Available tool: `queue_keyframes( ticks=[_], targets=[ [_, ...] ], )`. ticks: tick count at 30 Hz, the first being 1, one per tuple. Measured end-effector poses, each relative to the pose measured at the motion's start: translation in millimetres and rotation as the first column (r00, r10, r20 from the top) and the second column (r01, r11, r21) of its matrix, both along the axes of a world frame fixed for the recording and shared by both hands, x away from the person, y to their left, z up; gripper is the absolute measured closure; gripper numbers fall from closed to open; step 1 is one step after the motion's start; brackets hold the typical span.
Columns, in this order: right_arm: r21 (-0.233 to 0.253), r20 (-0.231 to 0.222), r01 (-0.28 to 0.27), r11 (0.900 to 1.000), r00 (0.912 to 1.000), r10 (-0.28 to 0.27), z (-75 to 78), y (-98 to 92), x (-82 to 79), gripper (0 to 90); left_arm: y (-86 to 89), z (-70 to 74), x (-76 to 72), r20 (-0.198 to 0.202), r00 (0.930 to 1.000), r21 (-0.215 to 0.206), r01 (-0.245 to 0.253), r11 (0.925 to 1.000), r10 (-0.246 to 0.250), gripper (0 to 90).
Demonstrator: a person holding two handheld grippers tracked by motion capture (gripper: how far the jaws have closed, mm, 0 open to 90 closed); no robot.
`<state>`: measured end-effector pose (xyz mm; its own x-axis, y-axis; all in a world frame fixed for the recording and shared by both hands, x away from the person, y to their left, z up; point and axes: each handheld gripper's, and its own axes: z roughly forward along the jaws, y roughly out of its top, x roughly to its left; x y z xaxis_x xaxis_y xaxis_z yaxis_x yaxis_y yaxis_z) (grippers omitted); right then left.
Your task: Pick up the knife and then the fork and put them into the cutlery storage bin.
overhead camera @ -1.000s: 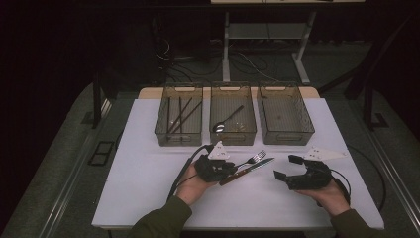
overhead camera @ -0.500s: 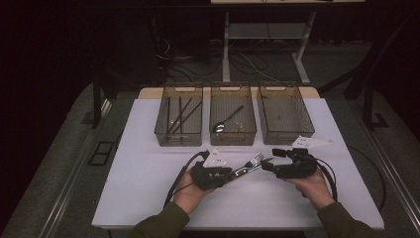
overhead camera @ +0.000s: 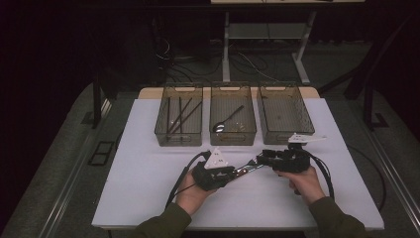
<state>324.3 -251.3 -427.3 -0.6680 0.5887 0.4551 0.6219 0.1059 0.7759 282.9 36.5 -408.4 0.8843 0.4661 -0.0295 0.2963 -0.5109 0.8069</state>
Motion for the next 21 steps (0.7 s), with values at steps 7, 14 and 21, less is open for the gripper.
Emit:
queue_keyframes(
  ticks=[7,14,21],
  targets=[
    [0.065,-0.032,-0.026,0.998,0.9991,0.028,-3.6,4.6,2.3,60.9,2.6,-0.2,2.7,0.013,0.9999,0.01,-0.002,0.9999,0.002,76.9],
    [0.08,0.003,-0.03,0.996,0.9995,0.03,2.2,0.6,0.5,74.6,-0.1,-2.3,2.0,0.006,1.0,0.007,-0.001,1.0,0.001,76.9],
    [0.098,0.006,-0.04,0.994,0.9992,0.04,7.1,-1.4,0.4,78.9,-3.9,-4.9,1.4,0.004,1.0,0.005,-0.001,1.0,0.001,76.9]
  ],
)
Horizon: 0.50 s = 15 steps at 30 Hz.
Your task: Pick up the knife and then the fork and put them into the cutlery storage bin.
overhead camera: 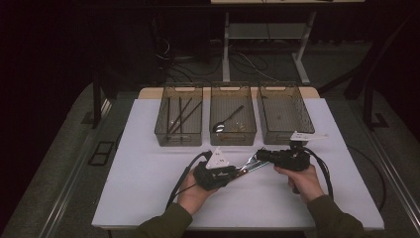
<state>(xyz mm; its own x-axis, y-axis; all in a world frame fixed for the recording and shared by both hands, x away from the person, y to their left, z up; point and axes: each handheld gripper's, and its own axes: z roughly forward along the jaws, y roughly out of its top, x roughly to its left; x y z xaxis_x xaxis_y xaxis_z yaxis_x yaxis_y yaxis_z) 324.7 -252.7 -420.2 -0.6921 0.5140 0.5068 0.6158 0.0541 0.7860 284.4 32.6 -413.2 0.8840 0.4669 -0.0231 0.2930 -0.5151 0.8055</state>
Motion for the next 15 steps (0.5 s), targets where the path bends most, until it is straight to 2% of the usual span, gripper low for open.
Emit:
queue_keyframes(
  ticks=[3,9,11,15],
  targets=[
    [0.005,-0.009,-0.004,1.0,1.0,0.004,2.2,-0.9,0.0,80.4,-0.8,0.2,-0.4,-0.001,1.0,-0.004,0.001,1.0,-0.001,76.8],
    [-0.014,0.008,-0.004,1.0,1.0,0.004,8.9,-0.8,-0.3,81.9,-1.0,0.5,0.0,-0.01,0.9999,-0.032,0.006,0.9995,-0.006,76.5],
    [-0.007,0.002,0.001,1.0,1.0,-0.001,10.7,0.2,1.2,83.7,-1.1,0.7,0.0,-0.018,0.9998,-0.043,0.009,0.999,-0.01,75.8],
    [0.004,0.017,0.0,1.0,0.9999,-0.001,16.1,5.0,4.4,86.2,-0.2,1.0,0.4,-0.03,0.9995,-0.065,0.009,0.9978,-0.011,74.0]
  ],
)
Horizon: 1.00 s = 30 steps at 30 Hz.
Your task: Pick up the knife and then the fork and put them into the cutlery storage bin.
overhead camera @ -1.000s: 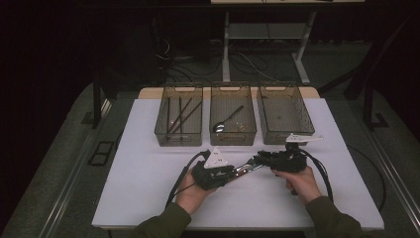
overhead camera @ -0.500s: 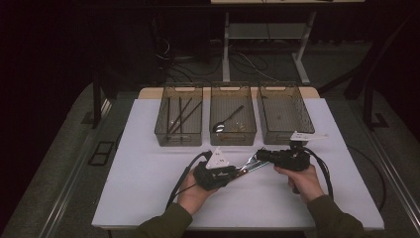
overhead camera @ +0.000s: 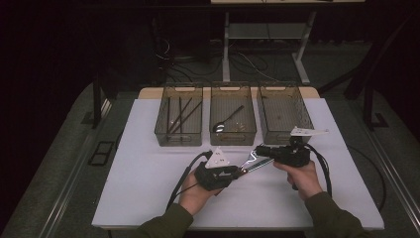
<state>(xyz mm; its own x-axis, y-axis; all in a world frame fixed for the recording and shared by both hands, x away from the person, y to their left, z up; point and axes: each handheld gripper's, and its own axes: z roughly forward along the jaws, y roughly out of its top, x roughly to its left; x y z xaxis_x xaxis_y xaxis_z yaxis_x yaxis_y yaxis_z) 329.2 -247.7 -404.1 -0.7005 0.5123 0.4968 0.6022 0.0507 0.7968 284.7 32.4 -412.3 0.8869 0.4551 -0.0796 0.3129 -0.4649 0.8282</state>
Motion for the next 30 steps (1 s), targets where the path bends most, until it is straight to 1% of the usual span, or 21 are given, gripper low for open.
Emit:
queue_keyframes(
  ticks=[2,4,5,7,10,11,12,13,14,15,16,19,20,21,25,27,30],
  targets=[
    [-0.005,0.01,-0.006,1.0,0.9999,0.006,3.1,2.4,1.5,86.4,1.2,0.3,0.5,-0.009,1.0,-0.021,0.001,0.9998,-0.002,73.6],
    [-0.002,0.012,-0.009,1.0,0.9999,0.009,5.1,4.5,3.0,86.5,1.6,0.4,0.7,-0.012,0.9999,-0.026,-0.004,0.9997,0.004,73.4],
    [-0.005,0.014,-0.014,1.0,0.9998,0.014,5.6,5.2,4.1,86.5,2.6,0.6,1.8,-0.008,1.0,-0.025,0.002,0.9997,-0.002,73.4],
    [0.0,0.016,-0.018,1.0,0.9997,0.018,6.0,6.5,5.6,86.5,3.5,0.3,2.4,-0.017,0.9999,-0.038,0.0,0.9993,-0.001,73.2],
    [0.005,0.021,-0.018,1.0,0.9996,0.018,7.0,8.0,6.9,86.5,4.8,0.6,3.1,-0.016,0.9999,-0.044,0.002,0.999,-0.002,72.6],
    [0.004,0.024,-0.018,1.0,0.9996,0.018,7.7,8.4,7.1,86.6,6.1,1.2,3.8,-0.014,0.9999,-0.036,0.009,0.9993,-0.01,72.3],
    [0.002,0.028,-0.02,1.0,0.9994,0.02,8.4,8.6,7.3,86.5,6.7,1.1,4.1,-0.015,0.9998,-0.04,0.01,0.9991,-0.01,72.0],
    [0.005,0.031,-0.019,1.0,0.9994,0.019,8.9,8.9,7.4,86.5,6.3,0.6,4.0,-0.021,0.9998,-0.053,0.004,0.9986,-0.005,71.4],
    [0.008,0.03,-0.018,1.0,0.9994,0.018,9.4,8.7,7.5,86.5,6.3,0.1,4.1,-0.023,0.9997,-0.056,0.005,0.9984,-0.006,70.4],
    [0.016,0.027,-0.018,1.0,0.9995,0.017,9.9,8.3,7.7,86.5,7.7,0.2,4.6,-0.018,0.9997,-0.04,0.015,0.9991,-0.016,68.7],
    [0.019,0.03,-0.017,1.0,0.9994,0.016,10.6,7.7,7.9,86.5,7.7,-0.3,4.5,-0.018,0.9997,-0.042,0.015,0.999,-0.016,66.9],
    [0.015,0.041,-0.003,1.0,0.9992,0.002,12.8,5.6,8.0,86.5,9.9,-0.6,3.7,-0.002,1.0,-0.042,0.009,0.9991,-0.009,61.6],
    [0.01,0.04,0.0,1.0,0.9992,0.0,13.4,4.4,8.2,86.5,11.2,-0.6,3.9,-0.002,0.9999,-0.045,0.013,0.9989,-0.013,61.0],
    [0.004,0.045,0.009,1.0,0.9989,-0.009,13.6,3.6,8.4,86.5,11.5,-1.0,3.1,-0.005,1.0,-0.061,0.001,0.9982,-0.001,59.4],
    [-0.014,0.051,0.03,0.999,0.9983,-0.029,14.1,-0.6,9.6,86.5,19.1,-0.5,3.3,0.003,1.0,-0.066,0.004,0.9978,-0.004,53.1],
    [-0.026,0.056,0.045,0.999,0.9975,-0.044,15.0,-3.8,10.2,86.5,25.0,0.3,2.2,0.004,1.0,-0.076,-0.004,0.9971,0.004,50.5],
    [-0.052,0.072,0.073,0.996,0.995,-0.069,17.0,-11.1,12.1,86.4,37.9,0.6,1.4,0.022,0.9997,-0.073,-0.006,0.9973,0.007,45.2]
  ],
)
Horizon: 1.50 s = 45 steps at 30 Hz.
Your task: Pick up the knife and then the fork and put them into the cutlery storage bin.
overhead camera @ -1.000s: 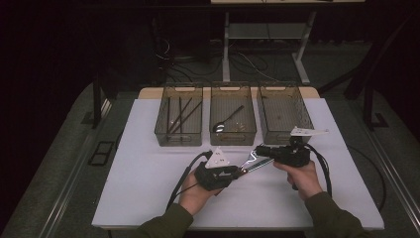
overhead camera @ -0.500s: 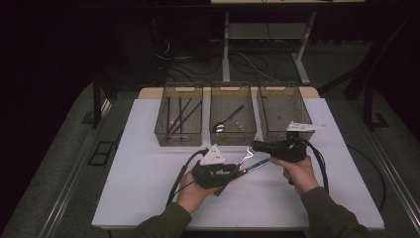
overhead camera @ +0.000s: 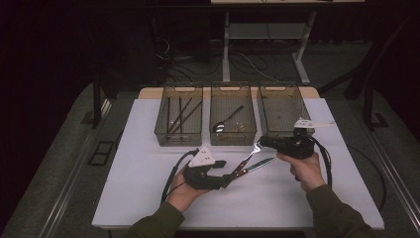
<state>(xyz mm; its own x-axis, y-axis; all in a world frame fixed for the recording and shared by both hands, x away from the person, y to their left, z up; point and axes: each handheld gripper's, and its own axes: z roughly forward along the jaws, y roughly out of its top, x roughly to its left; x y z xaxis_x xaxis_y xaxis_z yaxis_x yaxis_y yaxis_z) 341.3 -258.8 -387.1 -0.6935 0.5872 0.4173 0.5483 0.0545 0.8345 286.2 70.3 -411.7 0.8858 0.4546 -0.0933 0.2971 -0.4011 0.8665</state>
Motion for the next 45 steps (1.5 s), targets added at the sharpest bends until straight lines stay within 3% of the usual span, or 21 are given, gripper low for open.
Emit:
queue_keyframes(
  ticks=[9,14,23,25,35,45],
  targets=[
    [0.001,0.009,0.079,0.997,0.9968,-0.079,7.4,-27.2,5.9,86.4,45.9,-9.4,-4.9,-0.022,0.9991,0.003,-0.037,0.9993,0.037,30.3],
    [0.01,0.012,0.118,0.993,0.9929,-0.118,13.0,-40.7,8.9,86.4,70.5,-18.6,-7.9,-0.028,0.9979,0.03,-0.057,0.9979,0.058,19.8],
    [0.026,0.034,0.179,0.983,0.983,-0.18,27.9,-62.9,18.4,86.4,89.2,-25.8,-14.1,-0.042,0.994,0.029,-0.1,0.9946,0.101,0.7],
    [0.03,0.044,0.2,0.979,0.9786,-0.201,33.0,-68.1,21.9,86.5,89.9,-25.7,-13.6,-0.05,0.9928,0.024,-0.108,0.9939,0.109,0.0],
    [0.012,0.077,0.315,0.949,0.946,-0.315,62.9,-99.7,42.6,86.4,86.1,-27.5,-13.5,-0.063,0.9934,0.049,-0.093,0.9944,0.096,0.0],
    [-0.03,0.113,0.441,0.897,0.8932,-0.435,84.0,-131.8,58.2,86.4,85.7,-28.1,-12.6,-0.071,0.9929,0.047,-0.092,0.9946,0.095,0.0]
  ],
)
